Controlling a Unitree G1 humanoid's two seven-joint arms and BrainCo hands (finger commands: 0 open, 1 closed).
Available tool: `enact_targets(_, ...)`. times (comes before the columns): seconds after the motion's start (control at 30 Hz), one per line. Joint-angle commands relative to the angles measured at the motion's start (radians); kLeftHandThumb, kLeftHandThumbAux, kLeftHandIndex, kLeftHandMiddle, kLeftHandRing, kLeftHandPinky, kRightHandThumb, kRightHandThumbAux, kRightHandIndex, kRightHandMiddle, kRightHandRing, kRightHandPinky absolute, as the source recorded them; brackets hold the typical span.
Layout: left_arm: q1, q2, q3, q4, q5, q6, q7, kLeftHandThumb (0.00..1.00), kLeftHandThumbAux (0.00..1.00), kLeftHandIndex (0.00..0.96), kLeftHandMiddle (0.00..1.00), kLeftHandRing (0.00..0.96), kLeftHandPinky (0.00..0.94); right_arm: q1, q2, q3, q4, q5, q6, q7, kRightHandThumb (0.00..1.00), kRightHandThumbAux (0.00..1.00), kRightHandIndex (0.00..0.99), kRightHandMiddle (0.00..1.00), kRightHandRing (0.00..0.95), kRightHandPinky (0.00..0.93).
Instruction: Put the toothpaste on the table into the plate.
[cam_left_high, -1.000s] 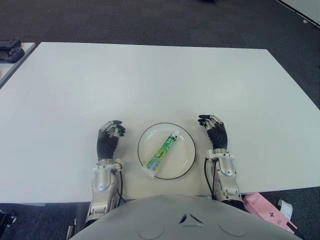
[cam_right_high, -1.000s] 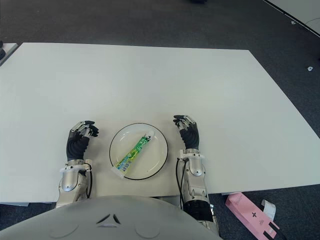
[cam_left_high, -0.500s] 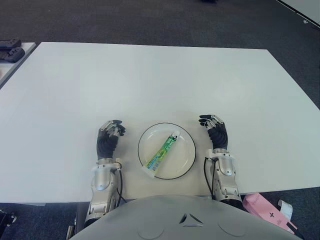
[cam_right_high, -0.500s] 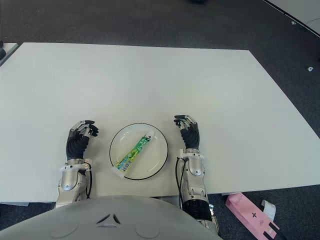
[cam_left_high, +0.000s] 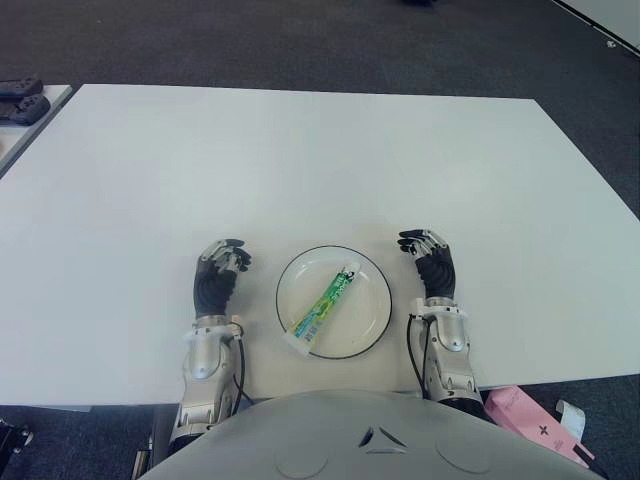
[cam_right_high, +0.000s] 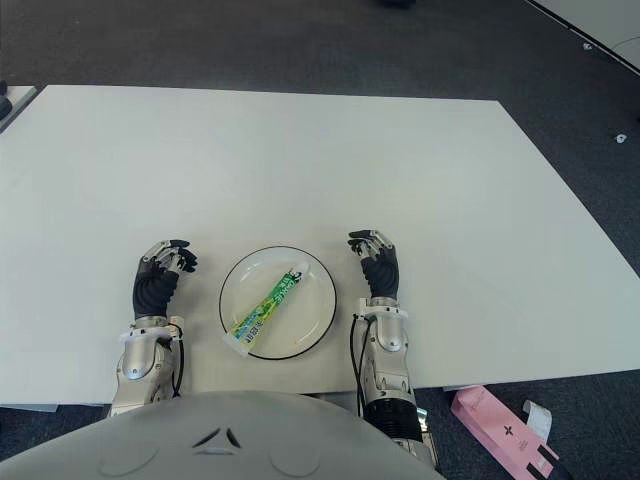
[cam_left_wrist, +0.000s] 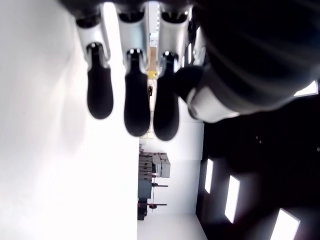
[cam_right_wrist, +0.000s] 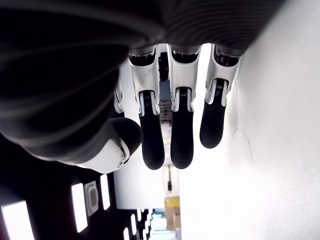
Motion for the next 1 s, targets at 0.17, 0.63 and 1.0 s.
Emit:
enact_targets(0.17,-0.001,0.009,0.003,0.018,-0.017,0.023,-0.031,0.701,0.718,0.430,0.568,0.559,0.525,0.024,0.010,0.000,0.038,-0.005,0.015,-0.009,0.707,0.731,0.420,0.445,0.461,0.473)
enact_targets(0.63,-0.001,0.011,0.006,0.021,-0.036,0.031,-0.055,0.700,0.719,0.430,0.571,0.555,0.528,0.030,0.007,0.004,0.042,-0.006,0.005,-0.007,0.705,0.731,0.419,0.439,0.453,0.464)
enact_targets(1.0,-0.004,0.007,0.001,0.024,-0.032,0.046,-0.055,0.701,0.718,0.430,0.575,0.558,0.531,0.041,0.014,0.004,0.025,-0.003,0.019,-0.014,0.706,0.730,0.420,0.445,0.459,0.472)
